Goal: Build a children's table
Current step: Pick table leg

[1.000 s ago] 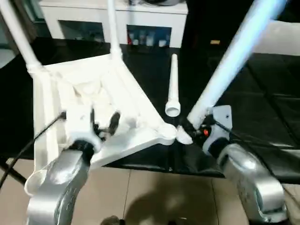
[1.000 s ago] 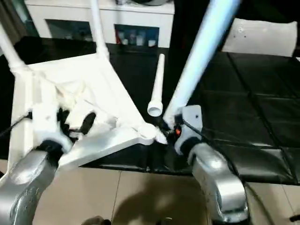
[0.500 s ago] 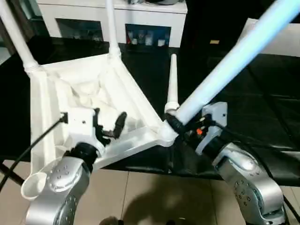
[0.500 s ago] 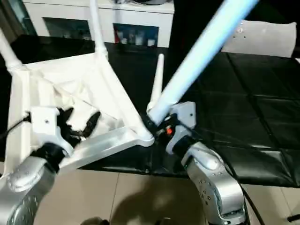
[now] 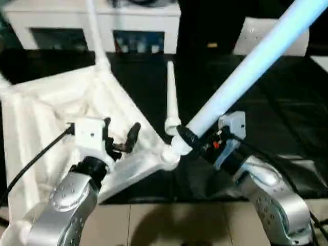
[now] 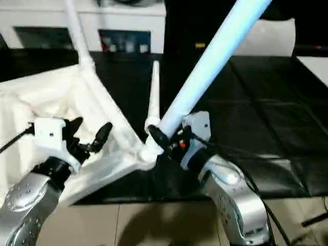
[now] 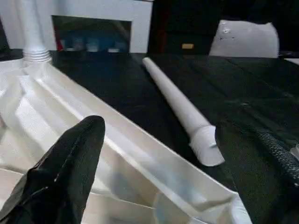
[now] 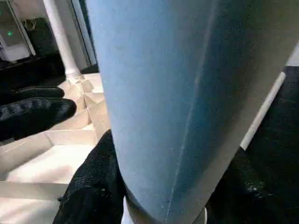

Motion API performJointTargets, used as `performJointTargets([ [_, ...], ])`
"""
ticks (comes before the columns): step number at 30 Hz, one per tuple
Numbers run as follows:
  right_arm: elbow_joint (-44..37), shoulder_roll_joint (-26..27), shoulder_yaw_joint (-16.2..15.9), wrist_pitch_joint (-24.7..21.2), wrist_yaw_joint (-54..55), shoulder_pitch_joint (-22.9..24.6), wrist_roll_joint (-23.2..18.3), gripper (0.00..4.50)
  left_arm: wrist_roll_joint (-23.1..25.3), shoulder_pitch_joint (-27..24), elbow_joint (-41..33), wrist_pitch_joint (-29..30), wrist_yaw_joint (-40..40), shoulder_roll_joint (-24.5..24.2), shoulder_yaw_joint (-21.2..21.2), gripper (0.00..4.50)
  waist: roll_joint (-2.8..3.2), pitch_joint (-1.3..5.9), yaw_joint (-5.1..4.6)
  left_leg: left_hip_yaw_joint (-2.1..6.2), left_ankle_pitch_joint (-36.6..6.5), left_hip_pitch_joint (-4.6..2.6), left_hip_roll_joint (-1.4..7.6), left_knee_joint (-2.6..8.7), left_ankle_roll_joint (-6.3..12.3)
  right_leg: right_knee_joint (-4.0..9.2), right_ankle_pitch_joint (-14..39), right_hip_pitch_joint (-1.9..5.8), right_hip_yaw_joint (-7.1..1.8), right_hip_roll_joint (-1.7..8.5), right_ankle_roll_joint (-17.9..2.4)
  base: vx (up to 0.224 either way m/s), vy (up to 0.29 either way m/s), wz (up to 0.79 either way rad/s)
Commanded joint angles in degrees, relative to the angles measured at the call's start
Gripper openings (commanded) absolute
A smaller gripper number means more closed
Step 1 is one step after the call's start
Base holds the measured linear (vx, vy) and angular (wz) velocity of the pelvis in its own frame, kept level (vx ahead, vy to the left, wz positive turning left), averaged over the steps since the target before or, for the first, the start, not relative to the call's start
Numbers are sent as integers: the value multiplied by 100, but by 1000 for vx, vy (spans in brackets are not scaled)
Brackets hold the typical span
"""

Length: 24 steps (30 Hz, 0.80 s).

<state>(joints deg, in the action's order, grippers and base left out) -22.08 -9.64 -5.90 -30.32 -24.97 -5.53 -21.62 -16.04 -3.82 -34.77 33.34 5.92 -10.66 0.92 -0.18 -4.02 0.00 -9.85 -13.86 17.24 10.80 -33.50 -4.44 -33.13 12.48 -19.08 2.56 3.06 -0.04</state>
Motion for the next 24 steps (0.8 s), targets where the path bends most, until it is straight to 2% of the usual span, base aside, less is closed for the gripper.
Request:
performJointTargets([
  [1,-34,22,2,110,4,-40,-12,188,5,-38,-80,29,23,-34,-29,415,78,367,56,0,-951,64,29,386,612,360,1373,338,-199,229,-1451,113,1,7],
  [2,-42,21,-16,132,22,-20,4,188,9,-53,-75,21,32,-42,-27,415,90,389,68,6,-707,57,26,379,699,299,913,367,-172,200,-1580,113,1,7],
  [3,-46,24,-27,133,42,-5,11,188,10,-53,-69,15,39,-47,-23,415,87,409,66,9,-566,59,15,367,756,266,666,392,-166,187,-1624,118,14,4],
  [4,-49,29,-29,134,55,6,15,188,10,-45,-66,19,37,-44,-19,415,103,440,87,12,-269,41,-13,340,904,211,205,419,-159,164,-1670,122,25,4],
  [5,-58,34,-36,118,73,16,19,188,7,-31,-63,31,35,-40,-19,415,108,473,106,29,68,43,-46,306,1071,157,-184,458,-150,132,-1663,122,25,4],
  [6,-58,34,-37,117,74,17,19,188,7,-30,-63,32,35,-40,-20,415,111,476,111,39,224,41,-57,292,1146,131,-331,459,-142,119,-1654,117,38,4],
  [7,-79,39,-61,102,71,42,15,188,5,-17,-58,72,24,-28,-22,415,211,529,101,-19,341,-317,69,308,987,30,-401,265,-194,36,-1618,177,21,-3],
  [8,-90,41,-90,109,61,60,21,188,18,-27,-49,43,10,-11,-37,415,136,465,91,5,574,-484,192,330,794,-114,-635,57,-166,-9,-1522,177,21,-3],
  [9,-90,39,-113,145,48,77,40,188,35,-34,-40,34,21,-23,-29,415,133,445,114,-17,817,-536,209,293,743,-168,-868,-46,-173,20,-1474,182,4,-20],
  [10,-90,39,-113,145,48,77,40,188,35,-34,-40,34,21,-23,-29,415,-14,438,202,-62,1261,133,-202,44,1123,-130,-1979,376,-365,155,-1369,94,25,-5],
  [11,-85,36,-132,168,47,91,62,188,36,-42,-39,40,26,-31,-29,415,-15,549,256,39,1825,250,-166,-75,1165,-313,-3448,431,-515,208,-1480,94,25,-5],
  [12,-78,40,-134,175,54,99,69,188,39,-44,-38,31,32,-38,-29,415,24,606,295,71,2312,268,-159,-137,1081,-436,-4300,442,-517,143,-1450,57,13,19],
  [13,-70,49,-135,187,66,108,73,188,43,-48,-38,25,35,-45,-32,415,67,639,351,98,3144,237,-173,-241,837,-596,-5592,361,-492,-10,-1177,29,-9,21],
  [14,-62,74,-119,197,106,125,65,188,57,-50,-42,6,42,-62,-33,415,95,647,368,122,3556,187,-162,-283,698,-647,-5805,279,-461,-67,-1017,29,-9,21],
  [15,-57,102,-91,199,149,138,50,188,70,-45,-44,6,45,-80,-35,415,113,680,411,107,3982,60,-211,-366,441,-664,-5860,177,-459,-202,-681,-4,-15,24],
  [16,-55,114,-77,199,169,144,42,188,75,-41,-46,9,47,-89,-35,415,58,576,439,98,3530,195,-204,-305,162,-576,-5526,173,-513,-162,-476,0,0,0],
  [17,-57,127,-68,211,208,160,44,188,74,-37,-45,12,58,-101,-44,415,98,532,491,136,2463,216,-83,-176,-112,-455,-4654,116,-520,-20,-387,0,0,0],
  [18,-60,128,-71,190,241,171,50,188,60,-30,-40,-12,83,-103,-57,415,82,505,483,154,1904,203,-22,-96,-240,-390,-4013,85,-503,16,-379,-100,-18,5],
  [19,-65,124,-77,153,277,179,63,188,49,-26,-39,-11,99,-109,-68,415,150,464,506,185,959,171,65,14,-476,-294,-2807,35,-476,100,-460,-127,-34,5],
  [20,-70,116,-95,140,316,194,95,188,-38,-27,-24,-14,129,-79,-128,415,228,460,497,-53,425,-59,132,-17,-778,-198,-1947,-194,-613,-36,-412,-127,-34,5],
  [21,-74,123,-109,88,328,207,78,188,21,0,27,49,69,-102,-154,415,100,341,526,-171,-557,-50,76,15,-1087,-75,-459,-266,-749,-147,-365,-135,-15,-23],
  [22,-75,124,-115,80,330,211,78,188,68,15,48,12,73,-129,-138,415,0,270,553,-232,-1405,-26,-48,-27,-984,124,1199,-223,-988,-94,-238,-142,19,-55],
  [23,-79,130,-125,75,330,222,82,188,140,29,75,-56,84,-173,-108,415,-38,237,586,-184,-1636,-4,-106,-118,-630,322,2574,-158,-1339,43,-189,-142,19,-55],
  [24,-85,122,-143,74,329,227,105,188,260,71,96,42,25,-239,-52,415,-69,213,592,-122,-1573,40,-112,-181,-474,405,3122,-119,-1500,99,-160,-143,29,-61],
])
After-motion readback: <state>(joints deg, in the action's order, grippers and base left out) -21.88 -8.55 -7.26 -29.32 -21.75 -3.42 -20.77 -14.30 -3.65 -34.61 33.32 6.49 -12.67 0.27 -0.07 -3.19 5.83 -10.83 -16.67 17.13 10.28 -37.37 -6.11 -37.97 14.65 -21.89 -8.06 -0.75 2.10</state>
